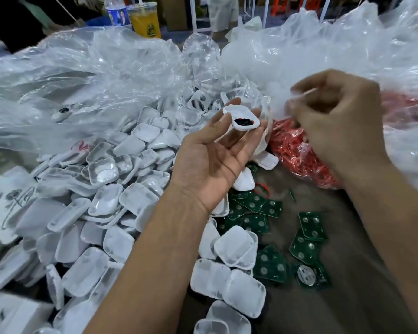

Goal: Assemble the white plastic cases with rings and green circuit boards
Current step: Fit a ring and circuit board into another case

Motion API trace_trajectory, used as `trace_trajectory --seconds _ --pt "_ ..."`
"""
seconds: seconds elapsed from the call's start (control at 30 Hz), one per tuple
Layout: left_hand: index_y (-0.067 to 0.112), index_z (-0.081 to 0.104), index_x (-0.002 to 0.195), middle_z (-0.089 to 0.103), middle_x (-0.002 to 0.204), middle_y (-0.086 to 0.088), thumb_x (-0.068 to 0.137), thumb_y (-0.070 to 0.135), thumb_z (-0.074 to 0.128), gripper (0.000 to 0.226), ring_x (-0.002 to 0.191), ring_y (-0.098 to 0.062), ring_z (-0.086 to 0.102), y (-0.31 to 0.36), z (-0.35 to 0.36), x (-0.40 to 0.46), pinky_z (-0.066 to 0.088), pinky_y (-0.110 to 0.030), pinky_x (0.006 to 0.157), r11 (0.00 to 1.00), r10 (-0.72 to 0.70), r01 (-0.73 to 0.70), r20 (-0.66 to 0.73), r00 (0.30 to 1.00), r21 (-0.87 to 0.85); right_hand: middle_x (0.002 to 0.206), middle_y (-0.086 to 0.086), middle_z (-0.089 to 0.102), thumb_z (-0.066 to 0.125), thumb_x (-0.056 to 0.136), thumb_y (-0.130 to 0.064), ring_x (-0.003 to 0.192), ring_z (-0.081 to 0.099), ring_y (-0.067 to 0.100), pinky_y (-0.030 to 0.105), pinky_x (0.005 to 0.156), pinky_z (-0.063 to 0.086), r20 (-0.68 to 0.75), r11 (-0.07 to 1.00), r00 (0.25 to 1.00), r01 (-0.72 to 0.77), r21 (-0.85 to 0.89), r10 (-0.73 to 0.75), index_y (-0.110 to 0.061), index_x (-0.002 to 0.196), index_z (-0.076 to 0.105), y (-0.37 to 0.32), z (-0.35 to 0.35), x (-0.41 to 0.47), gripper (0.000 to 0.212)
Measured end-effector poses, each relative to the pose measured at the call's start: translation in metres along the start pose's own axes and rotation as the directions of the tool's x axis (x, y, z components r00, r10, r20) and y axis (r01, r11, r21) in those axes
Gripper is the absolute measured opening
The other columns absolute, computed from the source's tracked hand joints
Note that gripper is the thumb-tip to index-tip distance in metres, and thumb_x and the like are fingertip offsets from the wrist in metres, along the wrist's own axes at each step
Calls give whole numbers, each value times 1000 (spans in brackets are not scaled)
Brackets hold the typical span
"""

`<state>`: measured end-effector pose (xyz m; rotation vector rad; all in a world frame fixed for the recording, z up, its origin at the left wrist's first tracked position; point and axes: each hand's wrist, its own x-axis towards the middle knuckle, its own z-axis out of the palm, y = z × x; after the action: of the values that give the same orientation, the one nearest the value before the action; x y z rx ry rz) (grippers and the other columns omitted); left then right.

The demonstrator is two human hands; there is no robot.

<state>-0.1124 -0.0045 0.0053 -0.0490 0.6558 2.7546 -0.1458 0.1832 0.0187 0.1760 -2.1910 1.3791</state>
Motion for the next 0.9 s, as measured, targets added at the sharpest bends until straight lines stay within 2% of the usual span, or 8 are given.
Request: trace_trajectory --seconds 0.1,0.17,0.23,0.33,0.43,0.7,0.83,0.9 --pt "0 60 136 68 123 -30 86 2 61 51 108 -43 70 1 -1 0 63 -40 87 1000 25 -25 -4 1000 19 71 -9 74 81 88 -20 54 64 4 22 54 52 101 983 994 -46 178 28 -27 89 77 10 4 -28 9" --pt "0 62 132 68 124 -30 86 3 61 47 110 -43 70 0 -1 0 62 -40 89 998 37 -37 -7 999 53 61 -3 65 78 92 -17 45 51 10 22 43 40 171 932 980 -152 330 99 -21 84 74 16 9 -39 10" --pt "0 63 129 68 124 -30 85 3 61 44 113 -43 69 -1 0 0 62 -40 88 996 40 -39 -9 999 84 61 8 59 75 95 -19 45 46 14 21 40 35 219 875 965 -228 428 145 -16 82 69 19 12 -43 14" --pt "1 62 129 65 130 -31 84 3 62 46 119 -44 66 -4 1 0 63 -40 87 993 47 -46 -13 999 113 67 9 59 74 93 -19 48 50 13 20 40 36 269 801 955 -258 540 126 -13 85 67 17 11 -41 13" --pt "3 63 127 65 130 -31 83 4 62 44 111 -42 69 -5 3 0 63 -38 87 984 62 -60 -4 998 170 74 9 60 75 88 -12 56 57 15 20 42 40 310 700 944 -299 649 116 -11 86 68 14 8 -38 8" --pt "3 59 138 67 130 -26 83 6 61 55 111 -40 69 -2 4 0 62 -36 90 981 100 -91 -46 994 171 66 9 59 65 88 -7 55 58 17 20 39 35 361 605 914 -395 691 184 -12 79 55 7 4 -36 15" --pt "3 58 139 66 132 -26 82 6 62 57 113 -39 68 -3 4 -1 62 -36 88 981 108 -97 -55 993 169 95 14 75 56 88 -1 58 55 18 19 41 35 412 533 902 -412 739 126 -17 77 46 1 -1 -36 22" --pt "4 60 136 65 133 -26 83 6 61 53 117 -39 67 -2 4 -1 62 -36 88 980 112 -102 -51 992 168 101 16 75 53 89 0 59 54 17 19 42 34 431 510 896 -420 750 105 -18 77 44 0 -2 -36 23"
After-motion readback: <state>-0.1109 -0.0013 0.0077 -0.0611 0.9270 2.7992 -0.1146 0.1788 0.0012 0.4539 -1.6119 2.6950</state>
